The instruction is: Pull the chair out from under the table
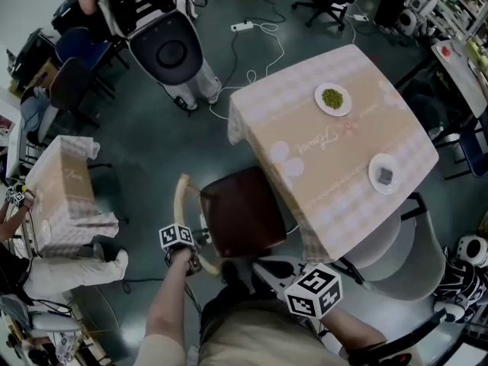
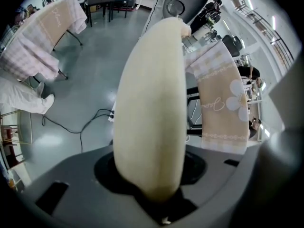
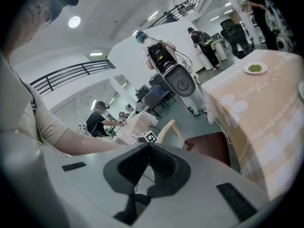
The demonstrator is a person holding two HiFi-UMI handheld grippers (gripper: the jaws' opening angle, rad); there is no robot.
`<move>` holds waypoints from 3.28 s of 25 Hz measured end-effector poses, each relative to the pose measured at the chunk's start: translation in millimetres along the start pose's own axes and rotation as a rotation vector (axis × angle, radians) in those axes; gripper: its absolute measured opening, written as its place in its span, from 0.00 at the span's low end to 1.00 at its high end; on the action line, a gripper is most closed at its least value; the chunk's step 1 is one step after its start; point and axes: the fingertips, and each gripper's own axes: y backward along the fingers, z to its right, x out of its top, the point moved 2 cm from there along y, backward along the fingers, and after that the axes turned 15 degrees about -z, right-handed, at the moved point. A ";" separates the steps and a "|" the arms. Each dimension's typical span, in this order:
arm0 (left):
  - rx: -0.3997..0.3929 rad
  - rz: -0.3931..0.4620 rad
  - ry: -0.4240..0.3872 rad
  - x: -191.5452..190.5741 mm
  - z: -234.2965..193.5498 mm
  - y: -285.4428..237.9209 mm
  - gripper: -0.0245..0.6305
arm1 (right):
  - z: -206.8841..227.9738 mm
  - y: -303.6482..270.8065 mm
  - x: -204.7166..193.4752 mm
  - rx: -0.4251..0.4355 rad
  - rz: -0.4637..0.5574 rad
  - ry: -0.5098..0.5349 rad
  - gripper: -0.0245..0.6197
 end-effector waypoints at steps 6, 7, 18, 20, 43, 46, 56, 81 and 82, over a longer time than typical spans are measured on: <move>-0.003 0.001 -0.018 11.4 -1.8 3.0 0.32 | 3.2 -5.7 9.2 -0.036 -0.020 0.019 0.05; -0.005 0.000 -0.020 12.8 -2.8 3.4 0.32 | 1.2 -7.4 13.3 -0.039 -0.014 0.024 0.05; -0.029 0.003 0.004 16.7 -26.3 1.6 0.32 | -17.0 -28.4 22.4 -0.049 -0.015 0.041 0.05; -0.029 0.007 0.001 19.9 -25.8 4.9 0.32 | -17.4 -28.5 27.2 -0.049 -0.010 0.047 0.05; -0.010 0.049 0.031 22.5 -55.8 26.7 0.31 | -29.2 -50.5 33.3 -0.012 -0.073 0.087 0.05; -0.010 0.052 0.037 21.2 -61.7 28.7 0.31 | -34.1 -54.9 32.5 0.000 -0.087 0.097 0.05; -0.039 0.080 0.070 21.3 -75.3 34.3 0.31 | -42.9 -65.8 34.8 0.007 -0.108 0.122 0.05; -0.021 0.122 0.139 8.1 -120.0 50.5 0.30 | -53.7 -84.4 30.0 0.053 -0.191 0.161 0.05; -0.021 0.124 0.141 7.0 -122.3 51.4 0.30 | -55.8 -85.6 30.1 0.053 -0.198 0.173 0.05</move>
